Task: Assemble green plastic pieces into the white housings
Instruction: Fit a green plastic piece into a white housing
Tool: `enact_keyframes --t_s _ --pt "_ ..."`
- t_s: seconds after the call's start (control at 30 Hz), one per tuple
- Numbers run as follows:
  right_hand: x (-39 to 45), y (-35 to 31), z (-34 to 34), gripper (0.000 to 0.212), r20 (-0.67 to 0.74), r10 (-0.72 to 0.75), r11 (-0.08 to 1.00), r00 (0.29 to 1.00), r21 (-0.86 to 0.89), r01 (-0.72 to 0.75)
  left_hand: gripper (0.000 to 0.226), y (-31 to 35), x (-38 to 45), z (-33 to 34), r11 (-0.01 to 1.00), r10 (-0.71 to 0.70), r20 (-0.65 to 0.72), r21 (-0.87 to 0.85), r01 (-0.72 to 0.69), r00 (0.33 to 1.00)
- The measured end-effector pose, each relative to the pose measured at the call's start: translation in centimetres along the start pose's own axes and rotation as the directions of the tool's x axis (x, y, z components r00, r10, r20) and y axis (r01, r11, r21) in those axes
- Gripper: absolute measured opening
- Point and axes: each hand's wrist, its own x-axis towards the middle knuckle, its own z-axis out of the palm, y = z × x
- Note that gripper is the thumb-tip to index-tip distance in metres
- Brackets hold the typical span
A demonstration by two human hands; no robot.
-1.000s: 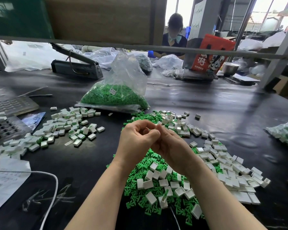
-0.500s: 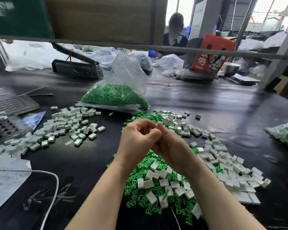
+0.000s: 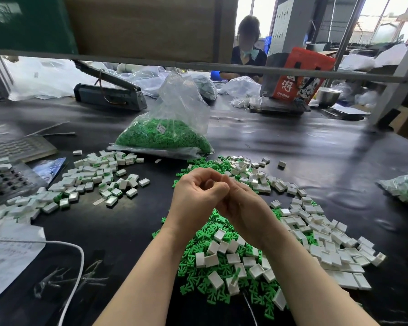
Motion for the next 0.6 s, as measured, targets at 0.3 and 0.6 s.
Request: enact_keyframes --t_s 0.3,0.6 --pt "-0.19 -0.61 -0.89 0.062 0.085 0.123 0.988 0.989 0.081 -0.130 0.017 -0.99 0.41 -0.68 0.999 -0.011 0.037 -0.052 0.013 0.999" --pt "-0.18 -0.61 -0.77 0.069 0.030 0.097 0.995 0.995 -0.004 -0.097 0.015 -0.46 0.26 -0.33 1.000 0.006 0.031 -0.005 -0.005 0.999"
